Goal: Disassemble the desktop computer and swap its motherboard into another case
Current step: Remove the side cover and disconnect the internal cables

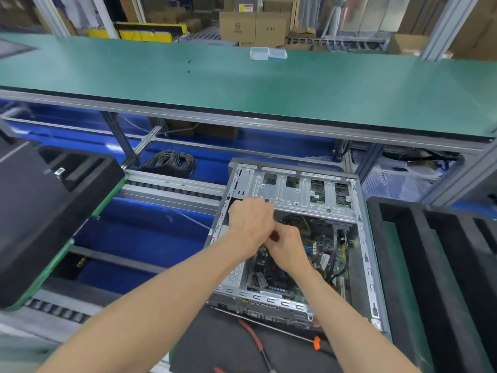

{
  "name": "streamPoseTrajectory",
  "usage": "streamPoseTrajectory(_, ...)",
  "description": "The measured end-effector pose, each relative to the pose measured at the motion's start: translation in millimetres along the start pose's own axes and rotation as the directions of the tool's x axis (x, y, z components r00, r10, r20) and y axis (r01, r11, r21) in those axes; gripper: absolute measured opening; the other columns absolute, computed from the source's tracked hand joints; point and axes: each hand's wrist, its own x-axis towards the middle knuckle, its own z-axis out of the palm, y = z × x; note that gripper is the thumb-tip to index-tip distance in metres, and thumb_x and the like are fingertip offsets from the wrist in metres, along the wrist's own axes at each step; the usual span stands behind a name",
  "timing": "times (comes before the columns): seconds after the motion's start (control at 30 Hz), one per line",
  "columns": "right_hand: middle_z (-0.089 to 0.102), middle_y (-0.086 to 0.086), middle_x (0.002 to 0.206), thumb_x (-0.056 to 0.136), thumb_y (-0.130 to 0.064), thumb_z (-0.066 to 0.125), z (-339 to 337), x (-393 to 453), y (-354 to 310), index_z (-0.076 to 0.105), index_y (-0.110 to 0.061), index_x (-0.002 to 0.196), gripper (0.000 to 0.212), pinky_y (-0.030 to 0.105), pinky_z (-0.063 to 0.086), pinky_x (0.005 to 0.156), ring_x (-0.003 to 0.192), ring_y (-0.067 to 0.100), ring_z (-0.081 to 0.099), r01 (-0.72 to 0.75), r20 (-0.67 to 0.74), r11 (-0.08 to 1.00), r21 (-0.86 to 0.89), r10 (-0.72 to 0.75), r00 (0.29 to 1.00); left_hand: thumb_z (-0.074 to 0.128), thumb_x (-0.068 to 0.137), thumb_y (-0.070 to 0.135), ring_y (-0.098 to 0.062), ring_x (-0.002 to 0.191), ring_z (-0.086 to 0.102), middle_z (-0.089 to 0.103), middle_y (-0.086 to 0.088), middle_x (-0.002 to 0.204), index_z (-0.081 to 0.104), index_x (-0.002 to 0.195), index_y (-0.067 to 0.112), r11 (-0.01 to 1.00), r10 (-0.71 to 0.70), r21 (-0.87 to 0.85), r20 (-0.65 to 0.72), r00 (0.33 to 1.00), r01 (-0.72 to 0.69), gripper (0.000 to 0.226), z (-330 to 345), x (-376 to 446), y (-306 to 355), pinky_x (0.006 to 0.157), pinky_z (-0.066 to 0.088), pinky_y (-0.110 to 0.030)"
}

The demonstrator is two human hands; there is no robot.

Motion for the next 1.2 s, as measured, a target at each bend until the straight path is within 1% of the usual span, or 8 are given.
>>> streamPoseTrajectory(0.1,0.05,-0.006,0.052,0.087,0.002,0.063,-3,-1,1,0.048,-0.026,0.061,0.042,0.017,0.032,0.047,0.047,0.004,0.044,-0.009,0.023,1.0,-0.017,0.01,1.0,0.045,0.091,0.018,-0.02,0.048,0.041,0.036,0.004,0.056,0.044,0.066,0.019,0.993,0.119,0.024,-0.04,0.992,-0.118,0.025,5,-5,-6,0.048,0.027,-0.028)
streamPoseTrajectory(0.27,0.057,-0.008,0.058,0.091,-0.008,0.068,-9,-3,3,0.059,-0.016,0.075,0.02,0.014,0.037,0.048,0.049,0.001,0.05,0.001,0.073,1.0,0.019,-0.002,0.997,0.039,0.103,0.028,-0.012,0.04,0.025,0.036,0.005,0.054,0.038,0.071,0.019,0.779,0.597,0.26,-0.027,0.802,-0.571,0.033,1,6,-34,0.043,0.021,-0.026)
streamPoseTrajectory(0.4,0.06,0.005,0.062,0.09,-0.005,0.065,-9,-2,5,0.058,-0.008,0.075,0.017,0.019,0.035,0.05,0.055,0.01,0.049,-0.017,0.046,1.0,-0.004,0.017,0.999,0.047,0.086,0.011,-0.02,0.045,0.04,0.036,0.002,0.052,0.04,0.06,0.016,0.973,0.202,0.112,-0.008,0.979,-0.2,0.027,5,5,3,0.046,0.028,-0.027)
streamPoseTrajectory(0.5,0.065,0.011,0.068,0.09,-0.002,0.065,-8,0,8,0.061,-0.004,0.076,0.015,0.019,0.037,0.053,0.059,0.017,0.054,-0.054,0.017,0.998,-0.018,0.054,0.998,0.047,0.084,0.009,-0.019,0.044,0.039,0.037,0.0,0.053,0.034,0.057,0.017,0.999,0.031,0.031,-0.03,0.999,-0.03,0.031,1,7,14,0.045,0.025,-0.026)
streamPoseTrajectory(0.73,0.064,-0.007,0.064,0.094,-0.016,0.068,-9,0,9,0.063,-0.019,0.076,0.019,0.015,0.042,0.053,0.058,0.003,0.057,-0.01,0.081,1.0,0.027,0.008,0.997,0.033,0.104,0.03,-0.017,0.048,0.047,0.045,0.005,0.058,0.046,0.073,0.017,0.738,0.637,0.269,0.025,0.77,-0.619,0.036,2,19,-27,0.044,0.038,-0.03)
streamPoseTrajectory(0.83,0.053,-0.011,0.056,0.093,-0.011,0.066,-9,0,8,0.049,-0.031,0.067,0.037,0.013,0.037,0.051,0.053,0.0,0.05,0.009,0.052,1.0,-0.003,-0.008,0.999,0.047,0.089,0.017,-0.02,0.047,0.047,0.038,0.004,0.052,0.034,0.057,0.018,0.95,0.297,0.107,-0.025,0.954,-0.293,0.034,7,12,-5,0.047,0.034,-0.027)
streamPoseTrajectory(0.93,0.055,-0.012,0.06,0.092,-0.005,0.065,-8,0,6,0.046,-0.035,0.067,0.043,0.012,0.039,0.055,0.057,-0.004,0.053,0.011,0.03,0.999,-0.033,-0.01,1.0,0.049,0.083,0.01,-0.018,0.043,0.037,0.039,0.0,0.053,0.036,0.056,0.018,1.0,0.007,-0.014,-0.032,0.999,-0.007,0.031,7,9,12,0.049,0.04,-0.026)
streamPoseTrajectory(1.2,0.054,-0.011,0.056,0.095,-0.016,0.065,-14,-1,8,0.061,-0.032,0.08,0.022,0.019,0.034,0.051,0.049,0.01,0.041,0.051,0.077,0.998,0.044,-0.054,0.996,0.046,0.092,0.017,-0.02,0.07,0.049,0.056,-0.005,0.088,0.05,0.1,0.011,0.785,0.612,0.01,-0.17,0.773,-0.619,0.011,13,-2,-41,0.066,0.036,-0.027)
